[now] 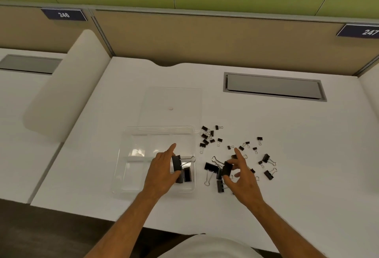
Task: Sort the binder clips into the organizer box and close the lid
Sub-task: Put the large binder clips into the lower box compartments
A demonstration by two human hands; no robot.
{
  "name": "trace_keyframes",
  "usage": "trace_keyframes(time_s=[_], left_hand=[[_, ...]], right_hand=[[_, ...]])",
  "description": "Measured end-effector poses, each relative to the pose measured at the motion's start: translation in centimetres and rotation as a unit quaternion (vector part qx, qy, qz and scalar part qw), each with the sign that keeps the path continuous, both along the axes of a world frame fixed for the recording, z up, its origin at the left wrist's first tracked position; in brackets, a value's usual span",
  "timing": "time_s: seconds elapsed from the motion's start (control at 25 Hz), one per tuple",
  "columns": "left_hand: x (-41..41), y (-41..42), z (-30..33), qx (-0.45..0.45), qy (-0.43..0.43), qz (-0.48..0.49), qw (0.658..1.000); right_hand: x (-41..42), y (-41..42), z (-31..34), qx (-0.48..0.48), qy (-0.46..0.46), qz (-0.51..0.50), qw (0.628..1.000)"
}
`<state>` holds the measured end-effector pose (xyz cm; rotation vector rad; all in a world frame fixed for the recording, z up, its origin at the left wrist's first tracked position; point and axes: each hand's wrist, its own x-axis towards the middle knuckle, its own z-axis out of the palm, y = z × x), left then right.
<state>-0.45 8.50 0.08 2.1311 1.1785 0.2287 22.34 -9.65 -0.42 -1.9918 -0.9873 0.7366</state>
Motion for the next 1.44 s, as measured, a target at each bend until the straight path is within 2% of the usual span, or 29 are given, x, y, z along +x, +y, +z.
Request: trace_keyframes(time_s=[0.6, 0.92, 1.12, 1.32, 1.44], left_hand=[[-3.4, 1.9, -2.4, 0.006, -0.006, -0.090, 0.996], [-2.5, 2.0, -2.6, 0.017, 0.047, -0.132, 0.990], [-2.5, 1.8, -2.7, 0.031, 0.035, -0.154, 0.987], [-4.3, 1.6, -3.1, 0.019, -0.004, -0.094, 0.995], [-4.9, 1.4, -2.9, 0.004, 0.015, -0.090, 0.996]], right_hand=[[-8.2, 1.0, -0.6, 0.014, 0.002, -0.079, 0.997], [-9.4, 0.8, -0.6, 0.028, 0.003, -0.096, 0.995], [-9.4, 0.1, -0.6, 0.025, 0.016, -0.115, 0.993], [-9.2, 0.4, -0.6, 0.019, 0.017, -0.116, 0.993], [-9.4, 1.2, -0.7, 0.015, 0.014, -0.107, 0.994]])
